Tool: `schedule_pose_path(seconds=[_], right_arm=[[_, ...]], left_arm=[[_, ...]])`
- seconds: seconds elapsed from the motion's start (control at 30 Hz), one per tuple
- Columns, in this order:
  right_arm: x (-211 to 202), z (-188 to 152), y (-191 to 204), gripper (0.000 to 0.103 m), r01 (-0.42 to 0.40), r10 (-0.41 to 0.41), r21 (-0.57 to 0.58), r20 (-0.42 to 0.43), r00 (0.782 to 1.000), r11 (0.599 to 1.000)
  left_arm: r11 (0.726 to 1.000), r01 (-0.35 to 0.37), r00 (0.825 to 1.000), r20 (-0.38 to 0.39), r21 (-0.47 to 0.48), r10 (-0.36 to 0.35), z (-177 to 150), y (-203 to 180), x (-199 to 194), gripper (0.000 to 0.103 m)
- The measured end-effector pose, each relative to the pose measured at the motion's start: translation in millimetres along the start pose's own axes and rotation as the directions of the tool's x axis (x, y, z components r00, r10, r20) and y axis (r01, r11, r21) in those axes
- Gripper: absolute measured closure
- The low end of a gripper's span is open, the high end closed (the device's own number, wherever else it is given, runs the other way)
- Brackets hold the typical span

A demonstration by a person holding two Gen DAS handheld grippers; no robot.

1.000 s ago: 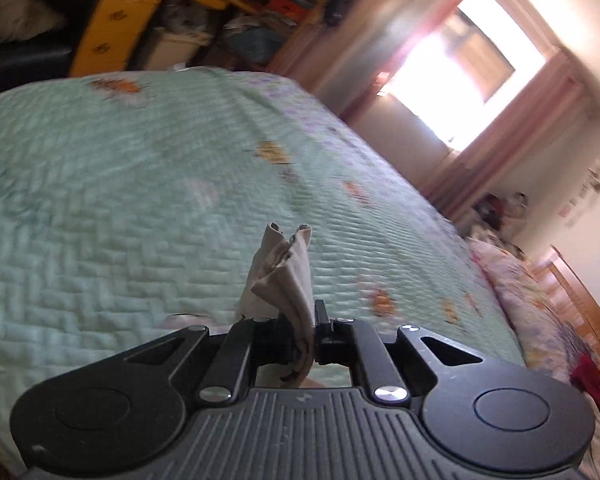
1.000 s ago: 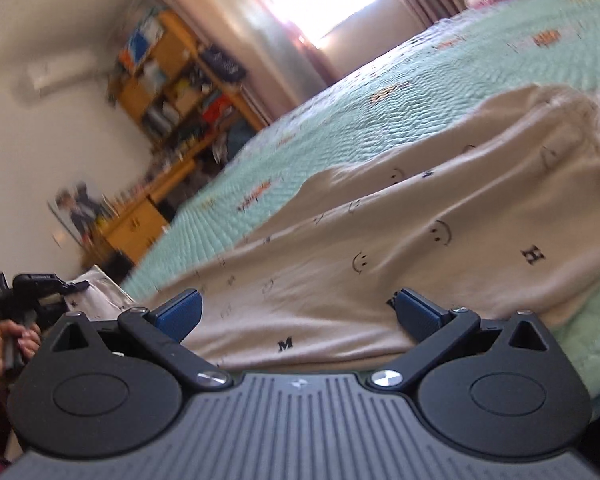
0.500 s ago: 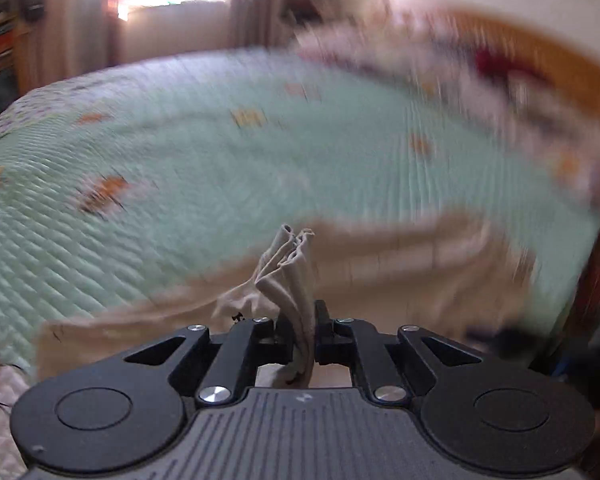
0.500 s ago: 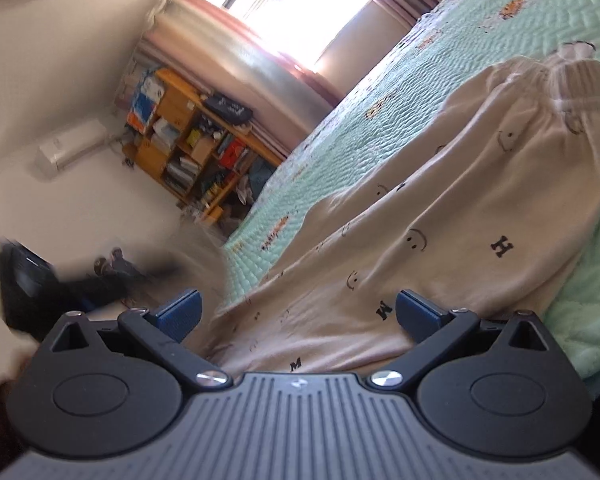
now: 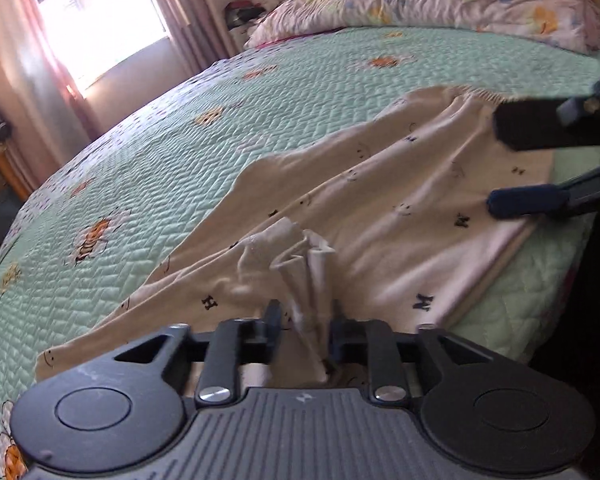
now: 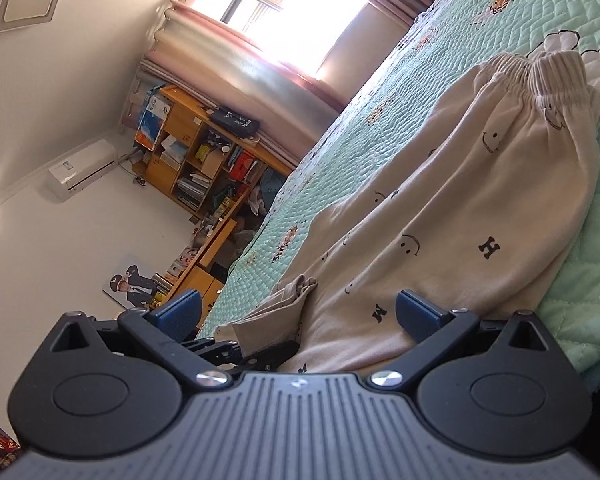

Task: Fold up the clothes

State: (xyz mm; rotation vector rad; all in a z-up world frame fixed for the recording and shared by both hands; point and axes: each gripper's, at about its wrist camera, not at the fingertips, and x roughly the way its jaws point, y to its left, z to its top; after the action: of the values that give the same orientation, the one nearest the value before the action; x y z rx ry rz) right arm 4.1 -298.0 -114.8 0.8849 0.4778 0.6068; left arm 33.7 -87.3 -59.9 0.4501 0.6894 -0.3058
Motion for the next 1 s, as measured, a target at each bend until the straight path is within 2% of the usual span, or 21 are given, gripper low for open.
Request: schedule_pose_path(seconds=[0.07, 0.13, 0.2, 0.27, 0.33, 0.37, 0.4, 0.43, 0.5, 0.57, 0.67, 0.73, 0.77, 0.8, 0.83, 0.87, 0.9, 0.97, 1.0], right_arm=[[0.2, -0.5, -0.2, 0.000, 0.000, 0.000, 0.001, 0.001, 1.000, 1.000], [-0.3, -1.0, -0.7, 0.000, 0.000, 0.000, 0.003, 0.001, 1.000, 1.000], [-1.8, -1.7, -1.1, 0.000, 0.000, 0.000, 0.003, 0.001, 1.000, 1.000], [-2.8, -0.3, 0.8, 0.000, 0.000, 0.000, 0.006, -0.004, 1.000, 1.000], [-3.7, 2.8, 5.1, 0.000, -0.011, 0.011, 0.014, -0.014, 1.000, 1.000], [-2.3, 5.9, 9.2, 0.000, -0.039, 0.039, 0.026, -0.021, 0.999, 0.999], [-0.1, 9.6, 14.0, 0.000, -0.073, 0.074, 0.040, -0.027, 0.997, 0.997], [4.3, 14.2, 20.2, 0.000, -0.108, 0.110, 0.054, -0.035, 0.993, 0.993], [15.8, 20.1, 28.9, 0.000, -0.147, 0.152, 0.081, -0.059, 0.987, 0.986], [27.1, 16.2, 25.7, 0.000, -0.117, 0.127, 0.102, -0.096, 0.987, 0.988], [44.0, 10.3, 20.8, 0.000, -0.070, 0.090, 0.130, -0.153, 0.984, 0.989], [55.2, 6.3, 17.6, 0.001, -0.038, 0.066, 0.148, -0.191, 0.979, 0.988], [60.9, 4.4, 16.0, 0.004, -0.022, 0.055, 0.156, -0.210, 0.976, 0.987], [66.5, 2.4, 14.4, 0.036, -0.006, 0.044, 0.164, -0.229, 0.972, 0.986], [72.1, 0.4, 12.8, 0.054, 0.011, 0.032, 0.172, -0.248, 0.968, 0.985], [77.8, -1.6, 11.2, 0.083, 0.028, 0.022, 0.179, -0.267, 0.963, 0.983], [83.4, -3.5, 9.6, 0.099, 0.045, 0.011, 0.186, -0.287, 0.958, 0.982], [90.3, -5.9, 9.8, 0.100, 0.076, -0.015, 0.181, -0.314, 0.949, 0.980], [89.9, -4.5, 16.9, 0.100, 0.090, -0.042, 0.140, -0.318, 0.947, 0.986]], left_arm=[[0.997, 0.058, 0.997, 0.052, -0.059, -0.055, -0.1, 9.4, -11.9, 0.020], [0.979, 0.154, 0.982, 0.130, -0.135, -0.136, -2.6, 22.5, -28.3, 0.019], [0.945, 0.208, 0.966, 0.202, -0.254, -0.158, -7.9, 43.1, -44.0, 0.019], [0.879, 0.246, 0.958, 0.238, -0.408, -0.157, -17.9, 73.8, -49.6, 0.019], [0.784, 0.277, 0.956, 0.238, -0.556, -0.169, -32.9, 109.3, -44.6, 0.019], [0.733, 0.279, 0.958, 0.230, -0.620, -0.170, -42.4, 125.5, -41.4, 0.020], [0.695, 0.266, 0.963, 0.218, -0.668, -0.159, -52.1, 138.2, -39.3, 0.020], [0.679, 0.246, 0.968, 0.206, -0.692, -0.140, -60.0, 146.5, -38.9, 0.020], [0.675, 0.205, 0.977, 0.185, -0.709, -0.102, -72.2, 157.4, -40.2, 0.020], [0.689, 0.180, 0.982, 0.168, -0.702, -0.085, -79.7, 159.8, -40.8, 0.020], [0.725, 0.144, 0.989, 0.126, -0.673, -0.079, -90.8, 156.9, -34.5, 0.020], [0.737, 0.131, 0.991, 0.105, -0.663, -0.081, -99.7, 157.5, -31.2, 0.020], [0.743, 0.136, 0.990, 0.111, -0.655, -0.083, -103.9, 157.7, -31.4, 0.020], [0.750, 0.144, 0.989, 0.122, -0.646, -0.085, -108.4, 156.8, -34.2, 0.019], [0.757, 0.150, 0.988, 0.130, -0.636, -0.087, -113.2, 155.2, -38.2, 0.019], [0.765, 0.155, 0.987, 0.136, -0.624, -0.089, -116.8, 153.5, -40.9, 0.019], [0.775, 0.156, 0.986, 0.142, -0.613, -0.087, -119.6, 151.7, -43.7, 0.019], [0.787, 0.156, 0.985, 0.151, -0.597, -0.081, -124.9, 148.4, -50.0, 0.019], [0.785, 0.158, 0.985, 0.154, -0.599, -0.081, -127.3, 148.1, -53.9, 0.019]])
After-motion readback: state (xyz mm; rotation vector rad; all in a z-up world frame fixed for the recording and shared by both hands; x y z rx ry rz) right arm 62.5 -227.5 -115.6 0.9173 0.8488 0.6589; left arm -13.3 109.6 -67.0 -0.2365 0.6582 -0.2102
